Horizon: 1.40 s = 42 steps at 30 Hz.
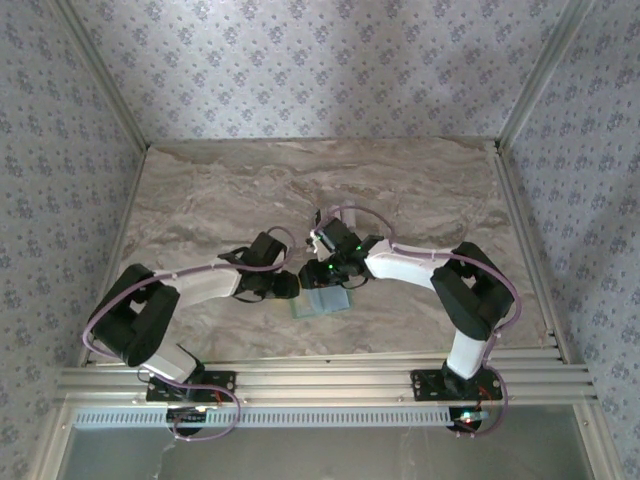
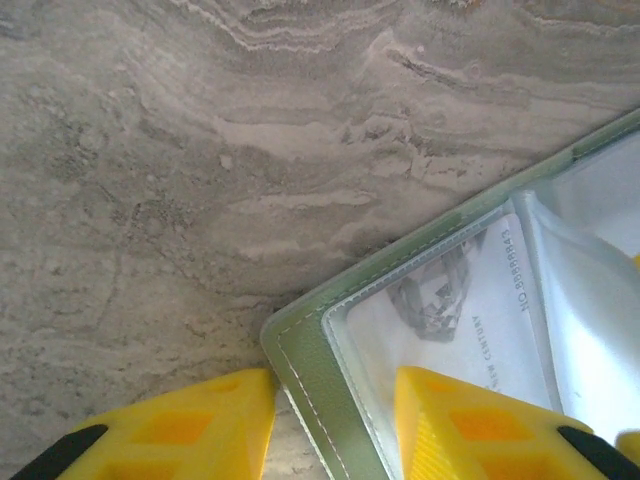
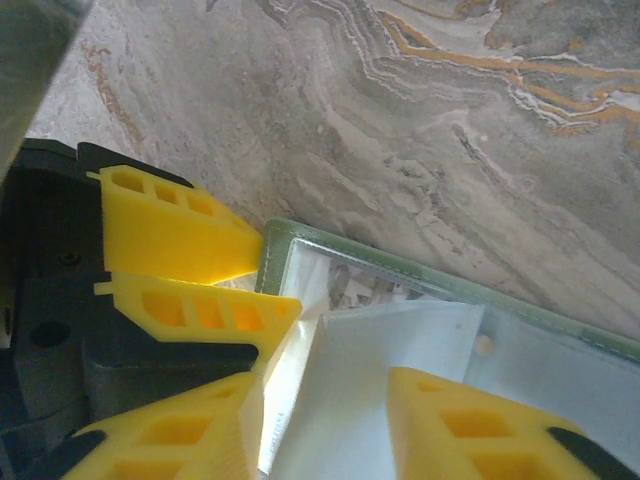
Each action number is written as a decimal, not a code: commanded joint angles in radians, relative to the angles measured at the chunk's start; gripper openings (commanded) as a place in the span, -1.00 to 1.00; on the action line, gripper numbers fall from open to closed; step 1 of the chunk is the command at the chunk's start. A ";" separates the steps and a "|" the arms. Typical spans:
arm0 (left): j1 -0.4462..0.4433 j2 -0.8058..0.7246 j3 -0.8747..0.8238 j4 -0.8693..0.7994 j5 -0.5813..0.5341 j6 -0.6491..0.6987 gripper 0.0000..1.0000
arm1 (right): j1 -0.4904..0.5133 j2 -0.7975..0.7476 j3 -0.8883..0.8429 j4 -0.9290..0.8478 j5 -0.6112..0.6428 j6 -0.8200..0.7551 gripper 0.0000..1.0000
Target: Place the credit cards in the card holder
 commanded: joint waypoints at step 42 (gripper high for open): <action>0.026 0.015 -0.045 -0.001 0.034 -0.026 -0.19 | 0.030 -0.064 -0.036 -0.151 0.298 -0.054 0.43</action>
